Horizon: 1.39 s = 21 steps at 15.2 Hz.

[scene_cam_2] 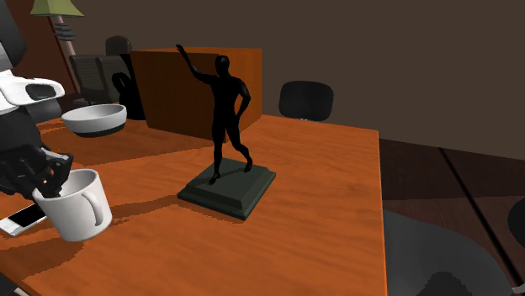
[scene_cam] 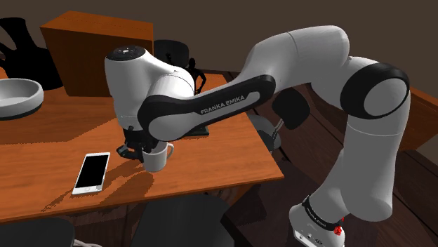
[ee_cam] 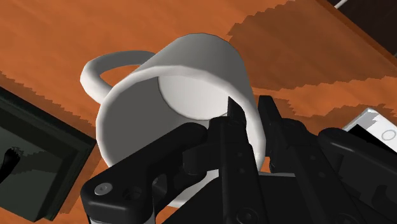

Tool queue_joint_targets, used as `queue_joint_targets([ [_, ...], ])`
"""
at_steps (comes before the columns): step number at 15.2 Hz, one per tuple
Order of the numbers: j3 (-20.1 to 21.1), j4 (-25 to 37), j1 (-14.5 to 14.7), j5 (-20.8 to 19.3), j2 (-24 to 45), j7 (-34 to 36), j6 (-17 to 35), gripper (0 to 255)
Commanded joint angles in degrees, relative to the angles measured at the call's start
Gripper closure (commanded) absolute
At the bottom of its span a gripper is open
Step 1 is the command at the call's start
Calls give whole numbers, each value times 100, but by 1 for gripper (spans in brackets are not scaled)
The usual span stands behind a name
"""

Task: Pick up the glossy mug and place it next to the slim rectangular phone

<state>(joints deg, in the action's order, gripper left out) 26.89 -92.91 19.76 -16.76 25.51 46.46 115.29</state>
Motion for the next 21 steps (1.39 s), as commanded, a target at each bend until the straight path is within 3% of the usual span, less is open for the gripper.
queue_joint_targets([
  [1,-16,-93,8,-36,47,38,137,255],
  [11,-44,-194,19,-92,134,82,315,255],
  [12,-44,-194,20,-92,134,82,315,0],
  [17,-44,-194,20,-92,134,83,314,0],
  [21,46,173,15,73,-124,-25,-281,0],
])
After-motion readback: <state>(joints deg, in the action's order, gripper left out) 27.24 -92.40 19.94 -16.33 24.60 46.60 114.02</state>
